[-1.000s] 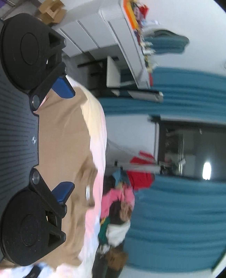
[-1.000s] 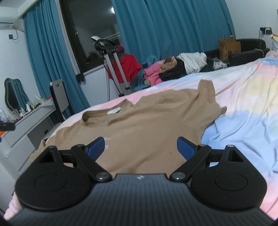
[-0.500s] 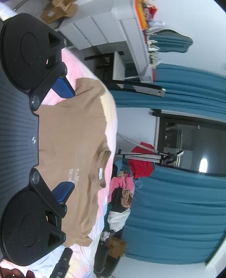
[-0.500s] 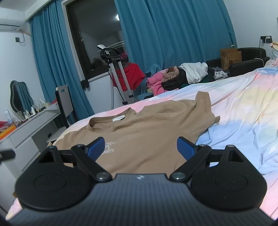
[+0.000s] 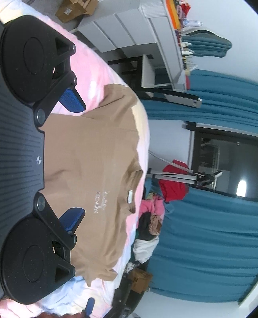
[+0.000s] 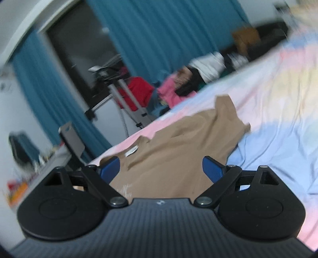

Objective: Fold clothes
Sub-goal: 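Grasp the shirt's other side edge and sleeve with the right gripper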

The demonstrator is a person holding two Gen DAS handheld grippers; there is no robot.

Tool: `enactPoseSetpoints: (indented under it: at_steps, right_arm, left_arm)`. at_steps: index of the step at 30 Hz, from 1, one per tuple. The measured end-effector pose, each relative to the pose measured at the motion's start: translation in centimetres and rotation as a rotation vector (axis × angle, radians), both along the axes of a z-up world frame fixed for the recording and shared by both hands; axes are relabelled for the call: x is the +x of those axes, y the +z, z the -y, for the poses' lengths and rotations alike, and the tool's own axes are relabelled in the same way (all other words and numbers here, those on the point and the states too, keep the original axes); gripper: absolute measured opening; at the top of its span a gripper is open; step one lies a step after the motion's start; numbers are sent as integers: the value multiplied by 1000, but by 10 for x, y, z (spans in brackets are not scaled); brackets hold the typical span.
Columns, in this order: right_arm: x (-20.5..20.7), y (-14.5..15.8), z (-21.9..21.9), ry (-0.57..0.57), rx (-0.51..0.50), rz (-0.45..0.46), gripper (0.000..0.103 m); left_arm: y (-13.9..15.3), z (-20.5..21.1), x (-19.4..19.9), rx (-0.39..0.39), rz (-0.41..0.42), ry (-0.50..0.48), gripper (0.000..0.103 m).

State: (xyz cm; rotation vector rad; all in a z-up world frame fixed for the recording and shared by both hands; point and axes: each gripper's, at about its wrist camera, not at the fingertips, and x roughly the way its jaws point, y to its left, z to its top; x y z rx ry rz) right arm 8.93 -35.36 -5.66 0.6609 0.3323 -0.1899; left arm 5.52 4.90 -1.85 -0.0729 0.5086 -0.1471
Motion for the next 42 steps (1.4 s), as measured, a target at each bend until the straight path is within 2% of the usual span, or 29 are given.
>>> enactPoseSetpoints:
  at_steps: [6, 9, 11, 12, 18, 20, 22, 23, 25, 26, 27, 29, 30, 34, 38, 42]
  right_arm:
    - [52, -49, 69, -95, 152, -91, 91]
    - [66, -79, 91, -138, 279, -79, 91]
    - [77, -95, 104, -166, 335, -58, 92]
    - [84, -100, 109, -171, 330, -45, 93]
    - [127, -115, 131, -125, 190, 24, 93]
    - [137, -116, 137, -122, 183, 76, 93]
    - [149, -118, 139, -110, 194, 107, 85]
    - [154, -117, 137, -105, 175, 104, 75]
    - [164, -116, 131, -98, 127, 94, 75]
    - [169, -115, 128, -94, 102, 89, 66]
    - [171, -113, 125, -107, 69, 67, 44]
    - [171, -107, 121, -137, 14, 40, 20]
    - [170, -103, 120, -151, -2, 45, 16]
    - [159, -75, 107, -182, -124, 93, 13]
    - [147, -31, 79, -203, -243, 111, 12]
    - [149, 17, 32, -172, -426, 102, 12]
  left_arm:
    - [-8, 0, 6, -25, -36, 8, 103]
    - [-13, 1, 13, -39, -61, 11, 103]
    - [-19, 3, 19, -39, -80, 6, 103]
    - [-22, 4, 22, -36, -88, 3, 103]
    - [-39, 12, 38, -18, -127, -9, 103]
    - [-42, 13, 43, -29, -135, -13, 103]
    - [-44, 15, 47, -38, -142, -16, 103]
    - [-45, 15, 49, -41, -144, -17, 103]
    - [-47, 16, 52, -40, -145, -16, 103]
    - [-48, 17, 54, -38, -145, -14, 103]
    - [-49, 17, 55, -34, -143, -12, 103]
    - [-49, 18, 58, -29, -142, -7, 103]
    - [-48, 18, 59, -29, -141, -7, 103]
    - [-40, 14, 55, -36, -120, 1, 103]
    - [-23, 5, 48, -58, -65, 13, 103]
    - [-9, -9, 40, -68, -17, 33, 103]
